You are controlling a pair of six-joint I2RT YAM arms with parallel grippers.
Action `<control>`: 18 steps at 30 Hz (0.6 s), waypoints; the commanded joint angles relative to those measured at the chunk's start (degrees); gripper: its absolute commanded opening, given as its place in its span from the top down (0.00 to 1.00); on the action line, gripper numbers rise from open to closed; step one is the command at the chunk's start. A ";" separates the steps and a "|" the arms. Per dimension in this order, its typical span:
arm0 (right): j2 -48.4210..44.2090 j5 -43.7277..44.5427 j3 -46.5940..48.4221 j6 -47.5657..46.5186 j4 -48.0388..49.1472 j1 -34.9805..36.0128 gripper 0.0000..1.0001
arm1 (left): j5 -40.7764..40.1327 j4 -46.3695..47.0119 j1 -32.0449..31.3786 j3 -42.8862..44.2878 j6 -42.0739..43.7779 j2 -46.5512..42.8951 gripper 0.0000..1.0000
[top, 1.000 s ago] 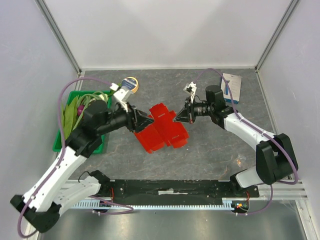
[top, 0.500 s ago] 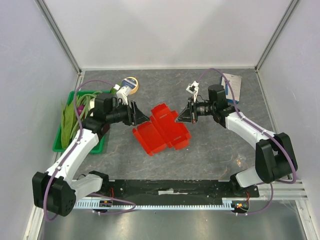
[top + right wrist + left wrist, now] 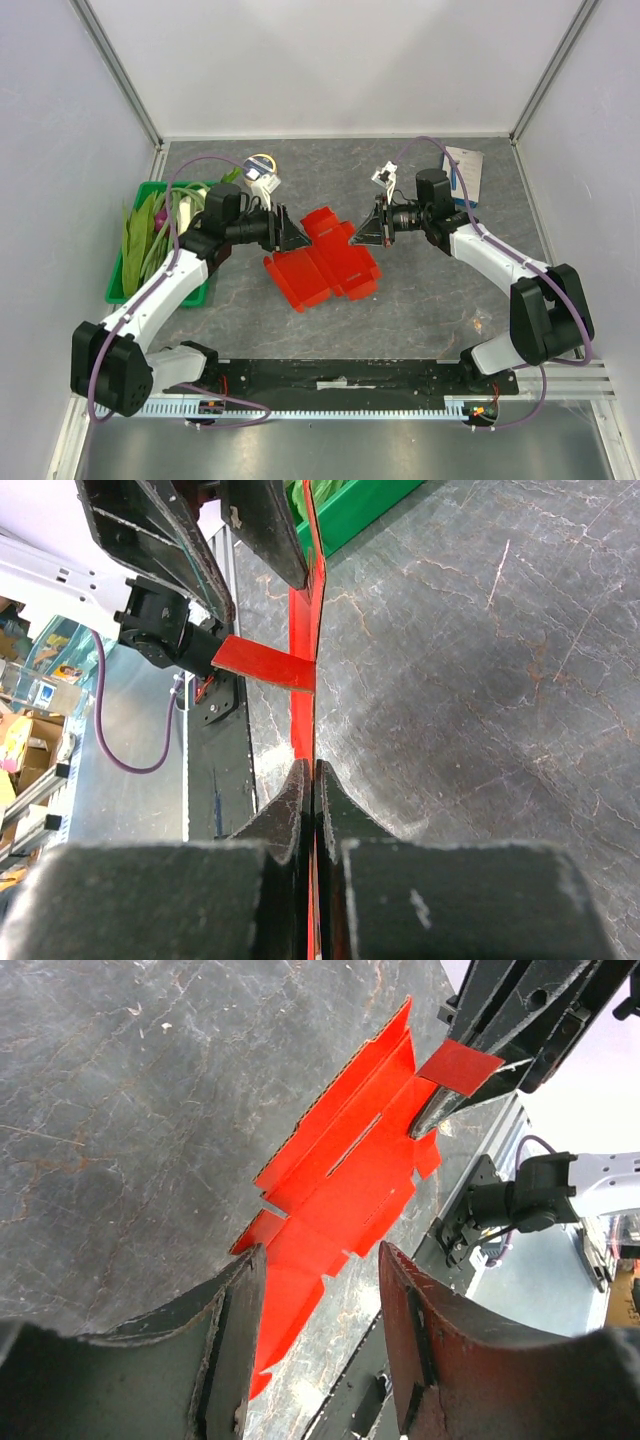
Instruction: Fold the paper box
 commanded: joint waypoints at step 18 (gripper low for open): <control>-0.22 -1.54 0.49 1.73 4.07 -0.10 1.00 | 0.36 1.94 -0.05 4.28 1.00 1.10 0.62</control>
